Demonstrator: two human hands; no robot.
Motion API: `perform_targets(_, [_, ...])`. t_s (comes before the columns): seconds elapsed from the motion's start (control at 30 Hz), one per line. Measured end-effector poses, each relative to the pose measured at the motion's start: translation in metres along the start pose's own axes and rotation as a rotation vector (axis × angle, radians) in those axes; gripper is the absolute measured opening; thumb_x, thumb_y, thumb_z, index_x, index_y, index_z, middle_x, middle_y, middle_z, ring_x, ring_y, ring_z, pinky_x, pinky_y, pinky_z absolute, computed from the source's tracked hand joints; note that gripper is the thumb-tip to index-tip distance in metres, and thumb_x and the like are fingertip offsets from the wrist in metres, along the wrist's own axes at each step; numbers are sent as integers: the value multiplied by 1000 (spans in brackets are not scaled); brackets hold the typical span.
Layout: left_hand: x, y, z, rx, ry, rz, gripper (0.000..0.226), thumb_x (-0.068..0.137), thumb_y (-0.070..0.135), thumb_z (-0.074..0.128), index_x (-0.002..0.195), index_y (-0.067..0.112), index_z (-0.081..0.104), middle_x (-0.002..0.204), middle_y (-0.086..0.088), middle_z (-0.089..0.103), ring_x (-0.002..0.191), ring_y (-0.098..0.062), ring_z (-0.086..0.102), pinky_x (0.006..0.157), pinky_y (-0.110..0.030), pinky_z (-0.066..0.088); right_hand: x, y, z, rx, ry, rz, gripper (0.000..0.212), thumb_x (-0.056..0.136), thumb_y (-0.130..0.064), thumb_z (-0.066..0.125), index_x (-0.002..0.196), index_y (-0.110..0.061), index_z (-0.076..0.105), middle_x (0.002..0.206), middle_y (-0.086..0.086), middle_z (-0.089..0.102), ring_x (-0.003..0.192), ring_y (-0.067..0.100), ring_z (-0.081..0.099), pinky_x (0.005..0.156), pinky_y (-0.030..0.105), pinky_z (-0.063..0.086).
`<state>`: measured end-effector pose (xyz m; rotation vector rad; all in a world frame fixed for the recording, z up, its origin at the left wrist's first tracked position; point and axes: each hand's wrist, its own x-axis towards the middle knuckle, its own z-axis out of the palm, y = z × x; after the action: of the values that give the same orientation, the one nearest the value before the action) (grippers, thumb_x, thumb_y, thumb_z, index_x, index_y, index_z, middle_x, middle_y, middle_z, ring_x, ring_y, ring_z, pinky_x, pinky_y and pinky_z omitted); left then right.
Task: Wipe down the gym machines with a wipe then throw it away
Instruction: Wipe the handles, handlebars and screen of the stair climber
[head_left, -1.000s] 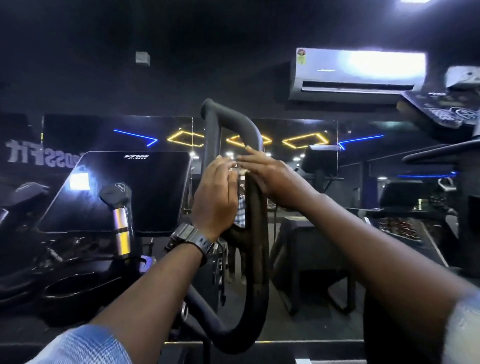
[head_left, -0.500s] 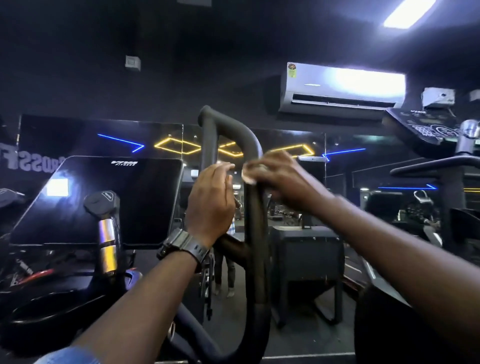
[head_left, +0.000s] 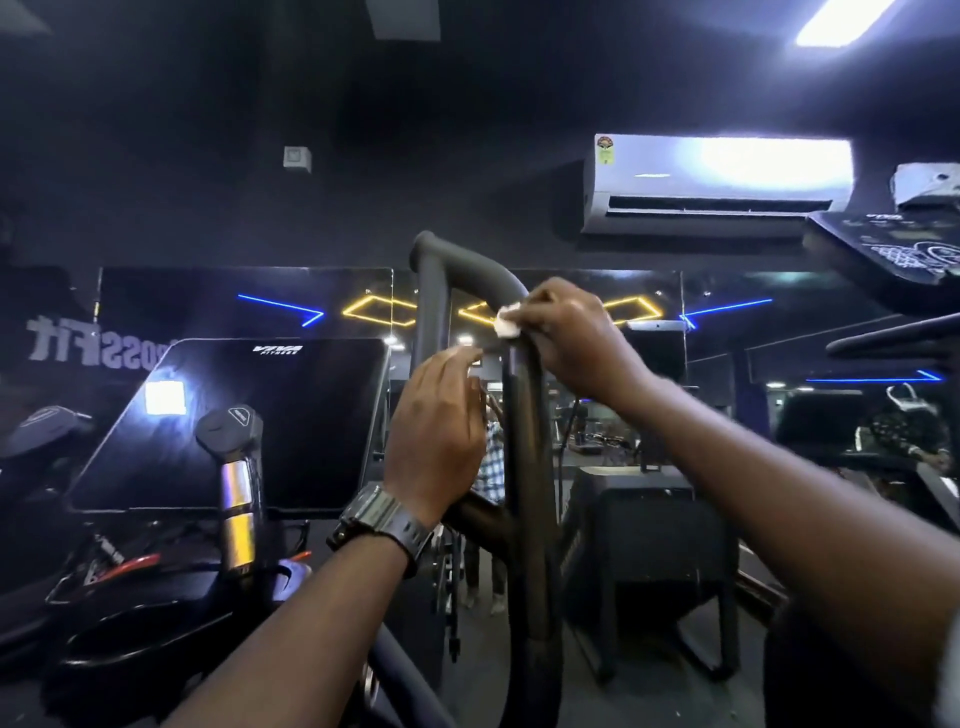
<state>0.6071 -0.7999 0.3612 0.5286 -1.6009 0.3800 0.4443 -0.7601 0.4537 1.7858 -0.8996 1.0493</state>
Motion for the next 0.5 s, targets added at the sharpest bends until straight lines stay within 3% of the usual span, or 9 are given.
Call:
perform_targets(0.1, [-2,-1,-3,1,-8,8,35,100,15,40,131,9,56,133,-6,59,129,-16,49,111,-34,40,28,8,4,1,6,83,21,85,-12,69,105,-14,75,97,8,60,89,26,61,79,32,50])
perform_targets(0.17, [-4,-2,-3,-5,-15,14,34,100,10,44,132,9,55,135,-5,57,132,-15,46,113,-31,37,5,-2,2,4,3,49,22,85,-9,67,104,-14,75,96,7,59,88,24,59,78,31,48])
perform_targets(0.3, [4,-5,-6,-5,-22,-16,36,98,7,46,134,6,52,141,-7,51,136,-14,39,115,-15,22,-48,-21,-8,112,-56,-63,24,90,-22,58,103,-14,75,94,2,58,85,14,55,76,22,44])
perform_targets(0.37, [17,-7,-4,-18,-23,-17,38,99,7,45,136,5,50,142,-9,48,137,-17,37,118,-22,24,-24,-10,-4,65,-68,-73,21,86,-17,61,100,-16,76,90,2,59,83,16,57,74,23,44])
perform_targets(0.5, [40,-13,2,-26,14,-84,44,99,2,42,143,4,42,148,-11,41,142,-19,32,120,-32,26,70,14,14,-61,-76,-12,19,81,-13,66,94,-20,77,90,7,63,85,28,64,78,38,54])
